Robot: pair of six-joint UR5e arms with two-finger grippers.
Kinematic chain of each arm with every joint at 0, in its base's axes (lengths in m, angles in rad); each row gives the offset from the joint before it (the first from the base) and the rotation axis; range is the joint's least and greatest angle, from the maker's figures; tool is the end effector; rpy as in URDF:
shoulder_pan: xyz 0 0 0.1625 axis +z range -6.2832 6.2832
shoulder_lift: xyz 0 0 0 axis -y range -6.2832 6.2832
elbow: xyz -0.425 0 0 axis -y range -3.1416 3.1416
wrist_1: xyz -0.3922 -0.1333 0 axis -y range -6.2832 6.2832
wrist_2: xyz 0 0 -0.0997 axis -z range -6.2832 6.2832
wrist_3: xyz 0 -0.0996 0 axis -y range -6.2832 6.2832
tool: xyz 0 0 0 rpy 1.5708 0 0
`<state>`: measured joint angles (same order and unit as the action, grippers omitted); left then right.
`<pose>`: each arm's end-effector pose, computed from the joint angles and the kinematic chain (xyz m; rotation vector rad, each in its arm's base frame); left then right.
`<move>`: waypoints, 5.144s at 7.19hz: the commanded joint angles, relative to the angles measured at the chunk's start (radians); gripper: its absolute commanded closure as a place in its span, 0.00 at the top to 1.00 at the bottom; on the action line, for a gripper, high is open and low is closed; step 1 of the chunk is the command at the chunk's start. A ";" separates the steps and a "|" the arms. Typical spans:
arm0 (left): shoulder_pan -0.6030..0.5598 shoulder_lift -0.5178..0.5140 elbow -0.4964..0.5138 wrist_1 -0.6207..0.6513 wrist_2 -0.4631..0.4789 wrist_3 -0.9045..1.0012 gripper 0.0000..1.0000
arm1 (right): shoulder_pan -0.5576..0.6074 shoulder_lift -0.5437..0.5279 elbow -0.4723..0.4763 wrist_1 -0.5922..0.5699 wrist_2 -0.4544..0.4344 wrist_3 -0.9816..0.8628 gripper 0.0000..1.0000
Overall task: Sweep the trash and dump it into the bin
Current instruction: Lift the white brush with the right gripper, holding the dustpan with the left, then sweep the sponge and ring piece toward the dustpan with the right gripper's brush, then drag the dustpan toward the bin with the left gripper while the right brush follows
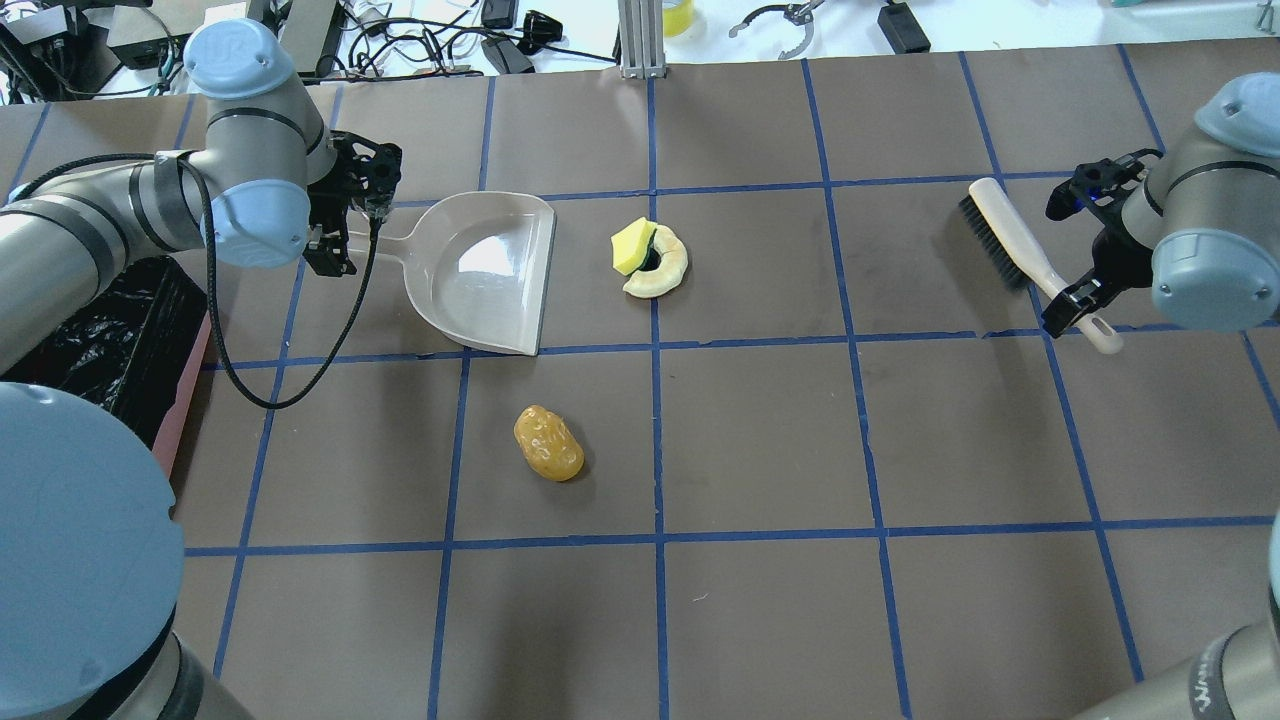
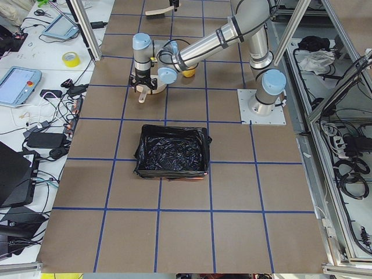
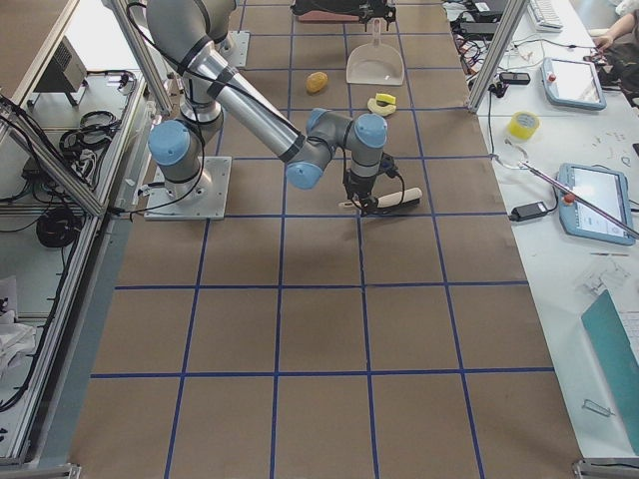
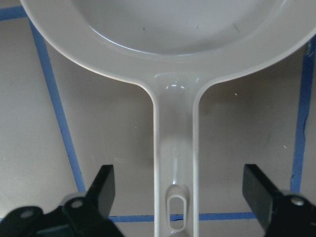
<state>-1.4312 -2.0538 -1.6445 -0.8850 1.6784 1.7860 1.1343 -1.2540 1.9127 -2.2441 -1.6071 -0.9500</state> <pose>-0.0321 -0.6528 0.2463 2.1741 2.0297 0.0217 -0.1123 -0.5475 0.2282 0.7879 -3.0026 -0.0186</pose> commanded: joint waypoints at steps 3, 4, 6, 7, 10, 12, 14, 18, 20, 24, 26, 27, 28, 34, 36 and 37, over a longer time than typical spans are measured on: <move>0.000 -0.023 -0.006 0.037 -0.002 -0.002 0.52 | -0.001 -0.002 -0.001 -0.005 -0.001 -0.001 0.36; 0.000 -0.023 -0.008 0.050 0.000 -0.001 0.30 | -0.001 -0.004 -0.001 -0.003 -0.001 -0.003 0.18; 0.000 -0.023 -0.008 0.052 0.000 -0.002 0.00 | -0.001 -0.005 -0.001 -0.002 -0.001 0.002 0.03; 0.000 -0.023 -0.006 0.052 0.000 -0.002 0.00 | -0.001 -0.010 -0.006 0.012 -0.002 0.016 0.00; 0.000 -0.023 -0.005 0.052 0.001 -0.011 0.00 | 0.038 -0.100 -0.006 0.094 -0.025 0.233 0.00; 0.000 -0.026 -0.006 0.052 0.001 -0.013 0.00 | 0.126 -0.155 -0.009 0.168 -0.021 0.412 0.00; 0.000 -0.028 -0.005 0.051 0.001 -0.013 0.00 | 0.293 -0.206 -0.009 0.248 -0.001 0.770 0.00; 0.000 -0.031 0.000 0.051 0.007 -0.017 0.00 | 0.547 -0.109 -0.006 0.142 0.077 1.268 0.00; -0.002 -0.026 -0.003 0.051 0.044 -0.045 0.00 | 0.660 -0.042 -0.021 0.019 0.091 1.387 0.00; -0.012 -0.028 -0.003 0.043 0.047 -0.085 0.00 | 0.743 0.011 -0.037 -0.028 0.151 1.497 0.00; -0.017 -0.029 0.000 0.041 0.047 -0.088 0.00 | 0.765 0.052 -0.072 -0.037 0.153 1.518 0.00; -0.018 -0.031 0.000 0.041 0.047 -0.088 0.00 | 0.783 0.094 -0.089 -0.051 0.150 1.516 0.00; -0.018 -0.032 0.002 0.043 0.047 -0.086 0.00 | 0.789 0.116 -0.092 -0.086 0.151 1.515 0.00; -0.018 -0.032 0.003 0.044 0.047 -0.085 0.00 | 0.933 0.281 -0.337 -0.091 0.170 1.671 0.00; -0.018 -0.032 0.003 0.044 0.047 -0.085 0.00 | 0.941 0.295 -0.339 -0.103 0.255 1.673 0.00; -0.018 -0.032 0.003 0.044 0.047 -0.085 0.00 | 0.962 0.294 -0.351 -0.103 0.256 1.703 0.00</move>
<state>-1.4496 -2.0858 -1.6413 -0.8406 1.7258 1.7012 2.0768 -0.9633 1.5736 -2.3453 -1.3663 0.7282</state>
